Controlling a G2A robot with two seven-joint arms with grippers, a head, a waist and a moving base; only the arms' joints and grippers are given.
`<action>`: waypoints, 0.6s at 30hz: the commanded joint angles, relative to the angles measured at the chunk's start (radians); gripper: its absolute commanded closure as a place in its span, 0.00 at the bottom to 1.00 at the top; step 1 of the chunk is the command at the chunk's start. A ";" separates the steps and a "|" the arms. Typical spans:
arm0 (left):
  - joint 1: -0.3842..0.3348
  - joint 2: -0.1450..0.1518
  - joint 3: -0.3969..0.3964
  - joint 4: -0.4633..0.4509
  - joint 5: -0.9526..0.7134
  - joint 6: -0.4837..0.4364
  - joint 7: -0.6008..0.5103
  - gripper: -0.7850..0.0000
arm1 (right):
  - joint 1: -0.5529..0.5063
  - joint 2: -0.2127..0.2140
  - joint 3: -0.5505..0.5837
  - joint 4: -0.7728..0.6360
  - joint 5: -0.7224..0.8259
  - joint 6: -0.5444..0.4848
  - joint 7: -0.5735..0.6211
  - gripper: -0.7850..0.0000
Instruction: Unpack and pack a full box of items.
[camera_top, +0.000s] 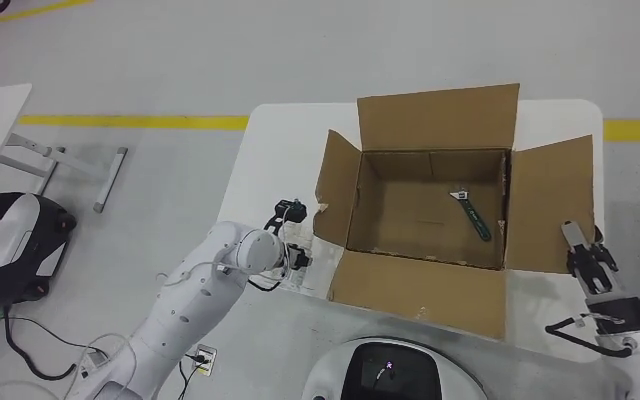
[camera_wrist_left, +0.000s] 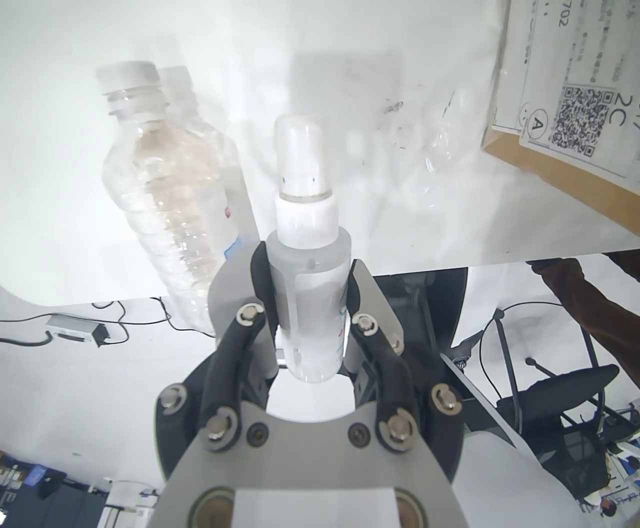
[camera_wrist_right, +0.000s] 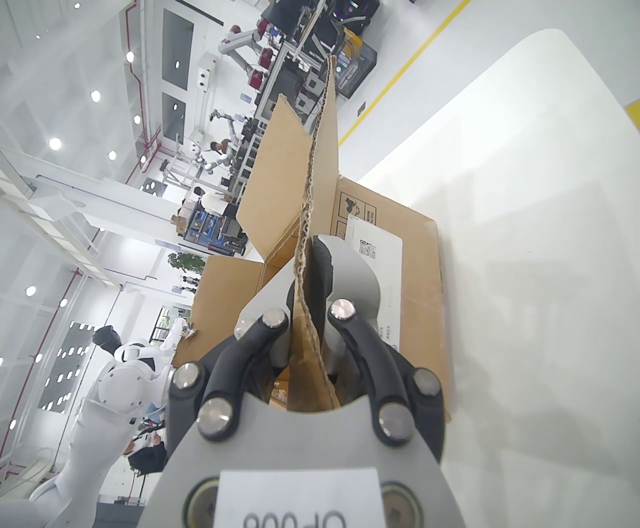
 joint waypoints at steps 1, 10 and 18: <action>-0.009 -0.003 0.021 0.032 0.006 -0.014 0.012 1.00 | -0.004 0.000 0.002 0.001 0.000 -0.002 0.002 1.00; -0.053 -0.016 0.068 0.133 -0.021 -0.015 0.049 1.00 | -0.016 0.001 0.016 -0.003 0.003 0.002 0.002 1.00; -0.090 -0.022 0.078 0.206 -0.043 -0.027 0.062 1.00 | -0.019 0.002 0.022 -0.008 0.001 0.005 0.007 1.00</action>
